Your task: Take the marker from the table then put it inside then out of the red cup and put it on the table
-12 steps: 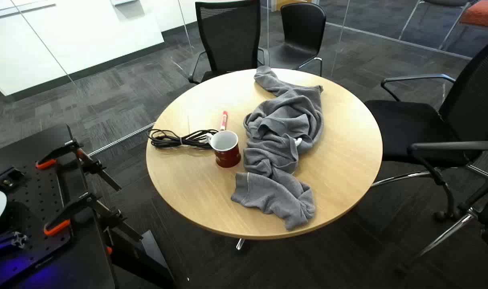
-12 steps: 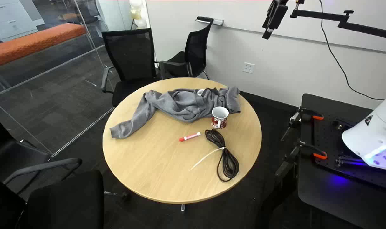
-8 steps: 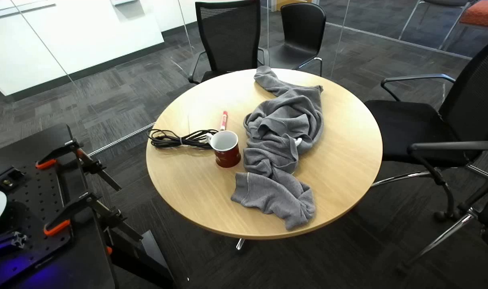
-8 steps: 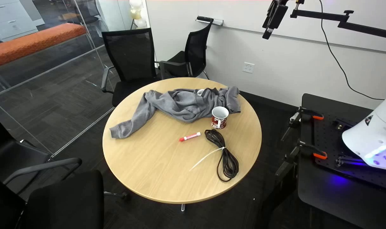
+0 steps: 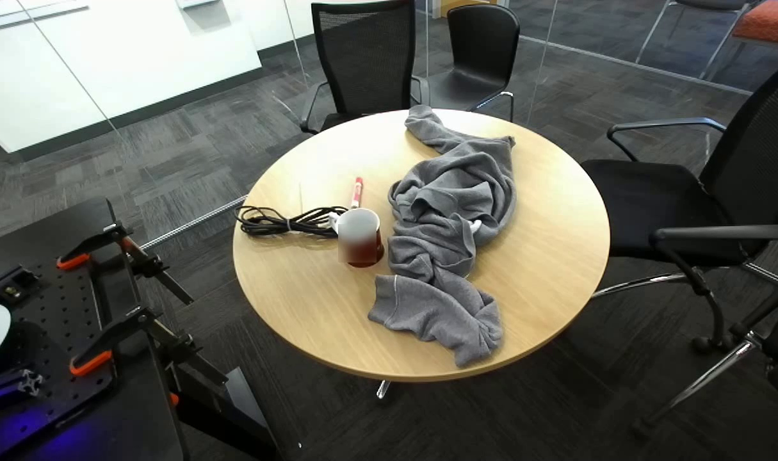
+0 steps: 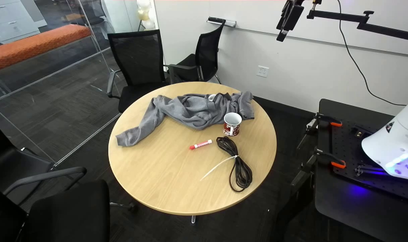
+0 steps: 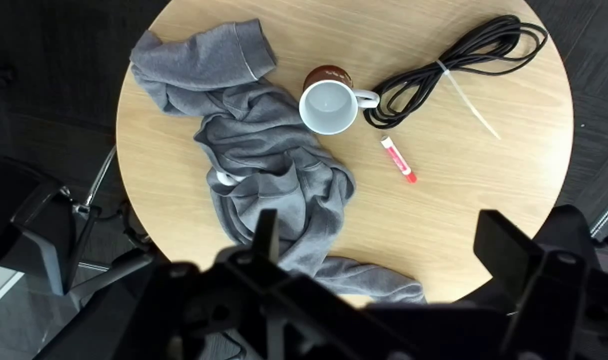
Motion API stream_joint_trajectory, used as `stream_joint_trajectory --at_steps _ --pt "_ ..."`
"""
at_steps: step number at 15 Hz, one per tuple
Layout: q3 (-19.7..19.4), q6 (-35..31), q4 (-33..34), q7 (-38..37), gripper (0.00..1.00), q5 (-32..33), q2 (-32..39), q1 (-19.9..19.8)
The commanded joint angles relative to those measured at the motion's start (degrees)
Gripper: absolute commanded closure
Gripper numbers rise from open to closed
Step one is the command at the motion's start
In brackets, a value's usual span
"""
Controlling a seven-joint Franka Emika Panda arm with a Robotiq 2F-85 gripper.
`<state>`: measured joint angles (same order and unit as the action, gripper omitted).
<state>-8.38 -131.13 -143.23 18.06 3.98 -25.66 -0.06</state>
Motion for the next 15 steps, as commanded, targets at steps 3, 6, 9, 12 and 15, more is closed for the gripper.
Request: stream_joint_trajectory --at_steps 3,6,9,12,15 --pt "0.2 -12.7 1.6 4.6 0.0 -2.7 6.0 3.4" --pt "0.5 -18.0 2.5 8.2 0.0 -3.4 10.9 5.9" --pt "0.7 -22.4 4.5 14.3 0.0 -6.3 16.9 8.9" --pt "1.9 -23.2 8.1 21.2 0.0 -11.3 22.6 10.3" --pt "4.9 -22.0 13.1 27.0 0.0 -15.1 28.7 8.7"
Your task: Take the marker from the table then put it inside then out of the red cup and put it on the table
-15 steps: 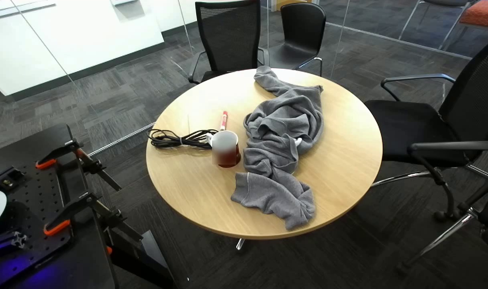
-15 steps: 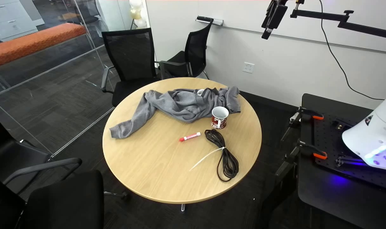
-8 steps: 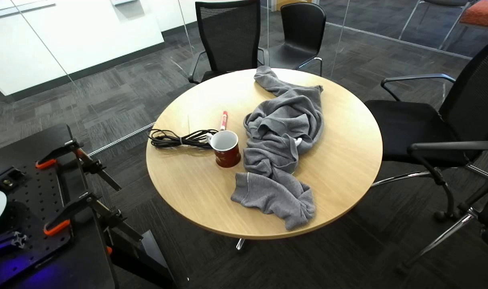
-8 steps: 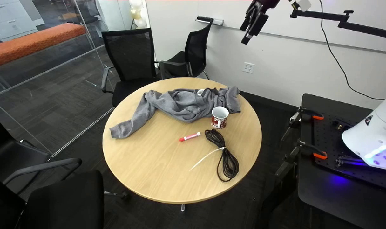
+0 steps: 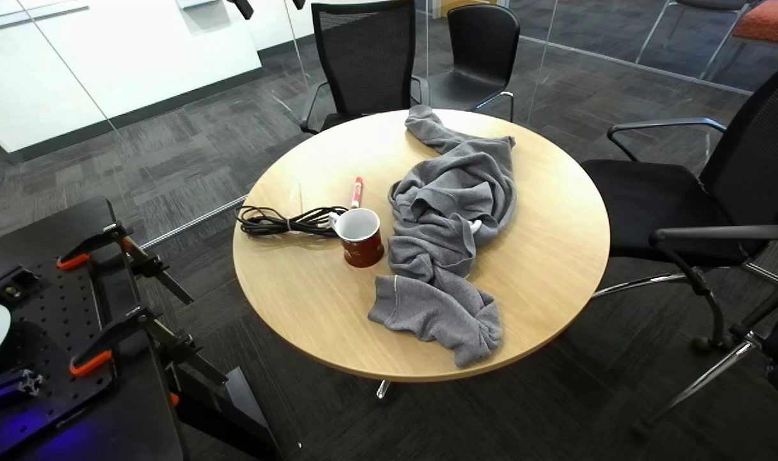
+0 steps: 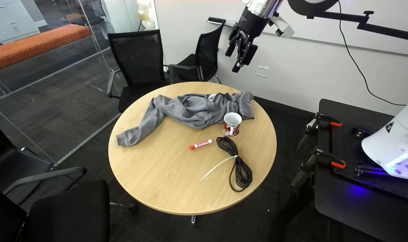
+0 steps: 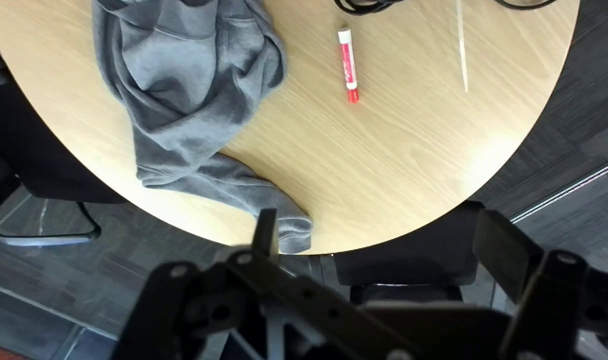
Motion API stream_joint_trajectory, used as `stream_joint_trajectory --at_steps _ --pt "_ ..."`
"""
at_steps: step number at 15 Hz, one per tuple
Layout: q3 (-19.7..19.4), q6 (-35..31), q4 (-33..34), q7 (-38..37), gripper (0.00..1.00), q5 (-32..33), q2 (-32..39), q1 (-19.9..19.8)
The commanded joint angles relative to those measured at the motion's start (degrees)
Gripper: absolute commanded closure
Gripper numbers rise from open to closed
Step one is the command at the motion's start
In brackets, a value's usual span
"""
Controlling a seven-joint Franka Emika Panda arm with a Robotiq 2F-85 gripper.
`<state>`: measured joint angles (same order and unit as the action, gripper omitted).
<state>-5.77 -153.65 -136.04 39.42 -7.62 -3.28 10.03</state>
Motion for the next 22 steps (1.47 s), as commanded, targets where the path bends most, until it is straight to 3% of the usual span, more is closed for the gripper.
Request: stream_joint_trajectory --at_steps 1,5,11,14,15,22 --pt "3.3 0.5 7.7 7.4 0.0 -4.4 8.6 -2.2" --pt "7.9 0.3 13.0 12.0 0.0 -5.2 15.7 -6.2" --pt "13.5 0.5 18.8 12.8 0.0 -3.6 25.0 -11.2" --pt "15.2 0.3 20.5 11.4 0.0 -3.0 28.5 -12.5" --pt "14.8 0.0 18.2 9.9 0.0 -2.0 26.3 -12.2" --pt "15.7 0.0 20.0 9.9 0.0 -2.0 28.7 -12.9"
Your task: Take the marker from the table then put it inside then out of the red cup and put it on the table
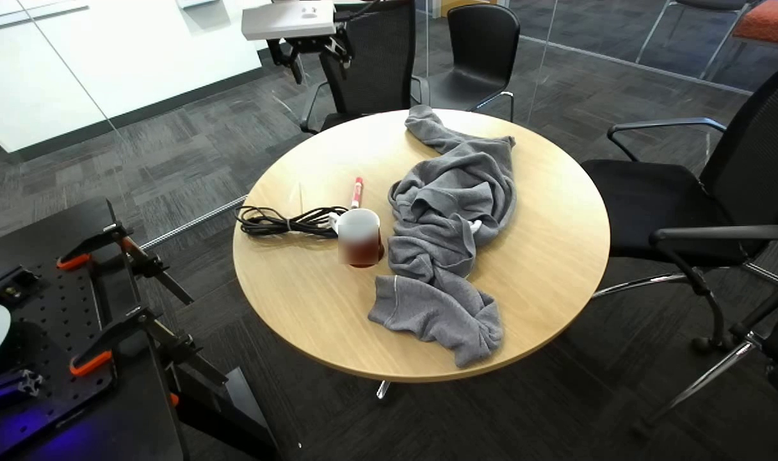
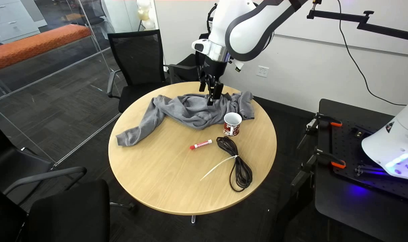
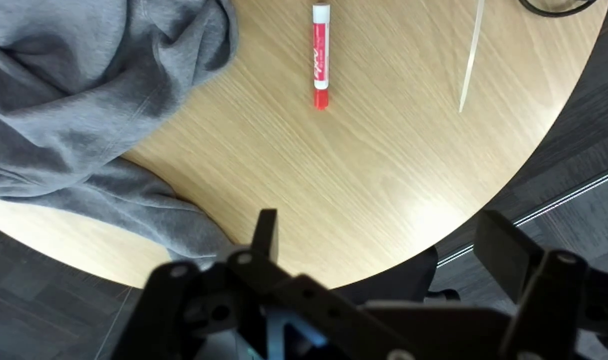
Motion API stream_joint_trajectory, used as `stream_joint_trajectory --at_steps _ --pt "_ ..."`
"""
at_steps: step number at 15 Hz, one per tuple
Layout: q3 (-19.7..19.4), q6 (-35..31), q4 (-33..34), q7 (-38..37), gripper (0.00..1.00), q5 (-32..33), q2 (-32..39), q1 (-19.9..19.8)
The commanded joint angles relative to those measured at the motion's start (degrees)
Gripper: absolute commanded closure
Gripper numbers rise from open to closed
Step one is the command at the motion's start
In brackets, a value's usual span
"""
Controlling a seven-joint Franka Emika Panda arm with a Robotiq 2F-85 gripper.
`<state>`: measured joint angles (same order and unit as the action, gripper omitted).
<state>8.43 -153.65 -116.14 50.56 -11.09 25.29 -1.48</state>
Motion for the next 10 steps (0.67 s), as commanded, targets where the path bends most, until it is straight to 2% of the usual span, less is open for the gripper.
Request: stream_joint_trajectory --at_steps 1,5,10 --pt "1.5 0.0 0.1 -1.2 0.0 1.5 0.1 -1.4" --pt "-1.5 2.6 4.8 -6.5 0.0 8.1 4.6 0.8" --pt "-1.0 5.2 13.2 -9.9 0.0 13.4 13.3 0.4"
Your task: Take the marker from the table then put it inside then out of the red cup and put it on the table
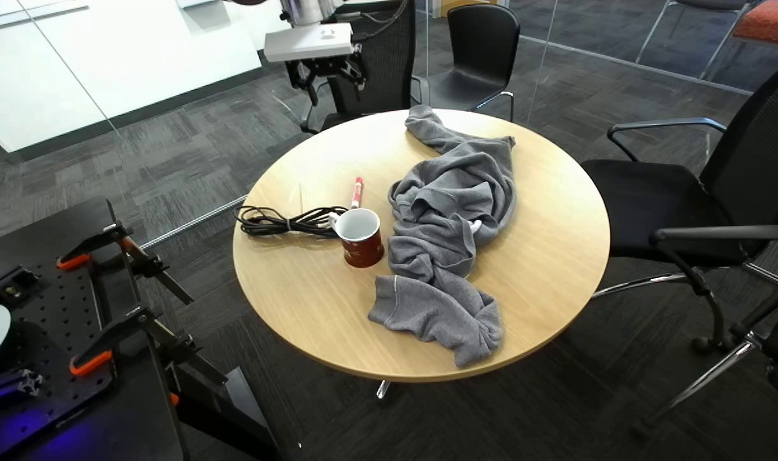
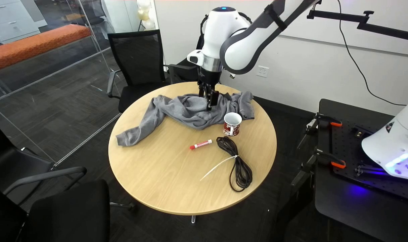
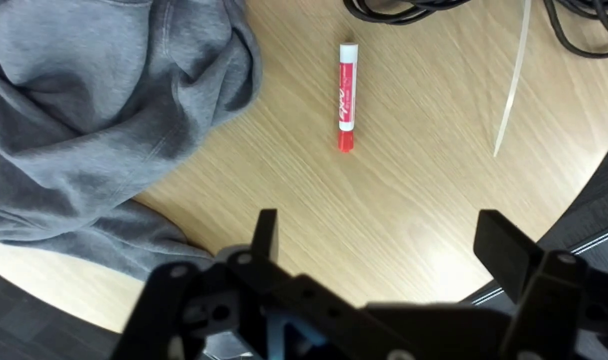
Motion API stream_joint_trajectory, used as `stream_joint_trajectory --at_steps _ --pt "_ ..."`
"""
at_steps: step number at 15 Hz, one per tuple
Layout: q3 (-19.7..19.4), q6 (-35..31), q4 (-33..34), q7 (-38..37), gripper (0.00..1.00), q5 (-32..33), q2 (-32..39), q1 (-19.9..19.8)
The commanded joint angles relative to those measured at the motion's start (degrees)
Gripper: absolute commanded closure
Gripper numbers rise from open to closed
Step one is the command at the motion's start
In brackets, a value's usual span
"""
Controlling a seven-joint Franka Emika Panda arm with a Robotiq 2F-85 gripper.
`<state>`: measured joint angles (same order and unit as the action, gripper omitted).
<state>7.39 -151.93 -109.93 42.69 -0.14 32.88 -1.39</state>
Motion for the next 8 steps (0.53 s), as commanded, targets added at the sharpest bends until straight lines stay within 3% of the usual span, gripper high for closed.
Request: stream_joint_trajectory --at_steps 1,8 --pt "0.5 4.2 8.6 -1.7 0.0 2.6 7.5 0.0" --pt "3.6 11.8 17.1 2.4 0.0 2.4 18.1 -1.2"
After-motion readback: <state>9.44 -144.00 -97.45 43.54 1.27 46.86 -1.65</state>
